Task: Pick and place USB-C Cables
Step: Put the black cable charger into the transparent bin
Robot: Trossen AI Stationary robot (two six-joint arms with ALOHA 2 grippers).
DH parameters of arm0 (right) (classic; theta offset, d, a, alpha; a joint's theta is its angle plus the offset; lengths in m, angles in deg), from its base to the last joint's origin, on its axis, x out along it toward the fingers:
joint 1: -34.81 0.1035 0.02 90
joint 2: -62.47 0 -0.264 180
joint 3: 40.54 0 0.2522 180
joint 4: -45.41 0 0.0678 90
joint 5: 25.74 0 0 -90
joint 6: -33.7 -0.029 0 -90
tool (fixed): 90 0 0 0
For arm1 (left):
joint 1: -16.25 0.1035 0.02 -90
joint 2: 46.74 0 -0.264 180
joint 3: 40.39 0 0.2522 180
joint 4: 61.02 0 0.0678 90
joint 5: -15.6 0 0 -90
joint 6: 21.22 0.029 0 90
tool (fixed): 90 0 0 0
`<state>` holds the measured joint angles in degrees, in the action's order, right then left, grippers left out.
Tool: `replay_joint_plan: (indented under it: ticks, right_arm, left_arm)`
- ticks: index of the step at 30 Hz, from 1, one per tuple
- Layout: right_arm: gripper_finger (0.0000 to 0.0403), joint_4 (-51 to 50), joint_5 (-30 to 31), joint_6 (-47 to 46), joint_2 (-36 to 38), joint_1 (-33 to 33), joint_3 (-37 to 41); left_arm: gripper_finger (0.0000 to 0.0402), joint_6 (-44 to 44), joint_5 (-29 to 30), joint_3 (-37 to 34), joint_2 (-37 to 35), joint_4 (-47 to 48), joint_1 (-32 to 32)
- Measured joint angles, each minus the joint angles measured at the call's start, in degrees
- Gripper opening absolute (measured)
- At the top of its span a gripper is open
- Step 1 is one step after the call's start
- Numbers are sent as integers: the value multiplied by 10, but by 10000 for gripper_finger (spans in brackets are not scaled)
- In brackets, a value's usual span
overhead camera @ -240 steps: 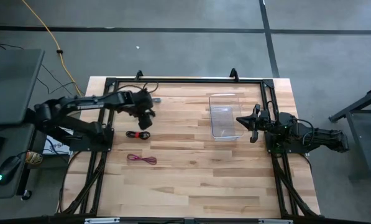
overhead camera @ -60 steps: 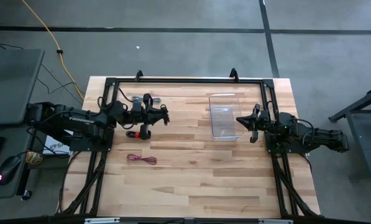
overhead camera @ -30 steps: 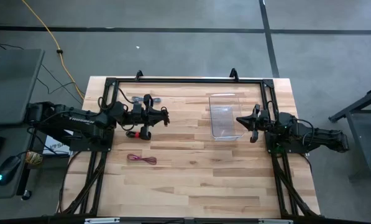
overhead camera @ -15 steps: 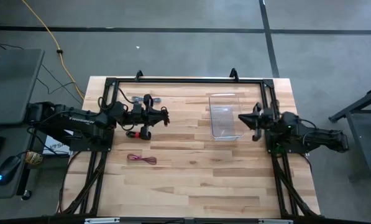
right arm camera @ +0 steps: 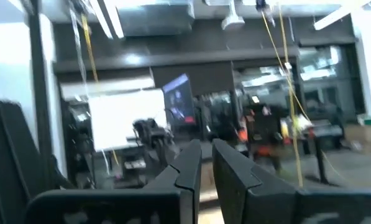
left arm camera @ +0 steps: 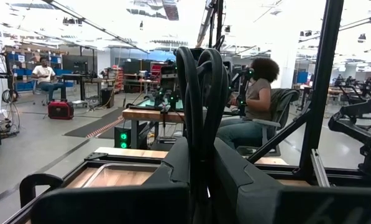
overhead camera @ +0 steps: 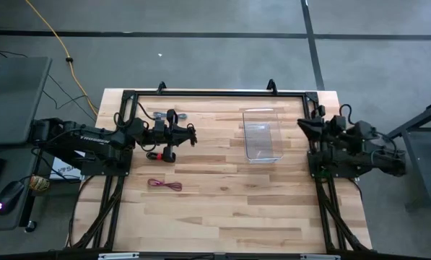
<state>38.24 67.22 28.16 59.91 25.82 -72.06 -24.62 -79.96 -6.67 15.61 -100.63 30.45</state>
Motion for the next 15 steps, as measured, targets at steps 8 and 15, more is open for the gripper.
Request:
replay_joint_plan:
  ticks: [8,15]
  right_arm:
    - [34,-43,-5,-19,-78,0,-8]
    - [68,17,-7,-30,-181,0,-8]
  left_arm:
    - [8,0,0,0,0,0,0]
    - [8,0,0,0,0,0,0]
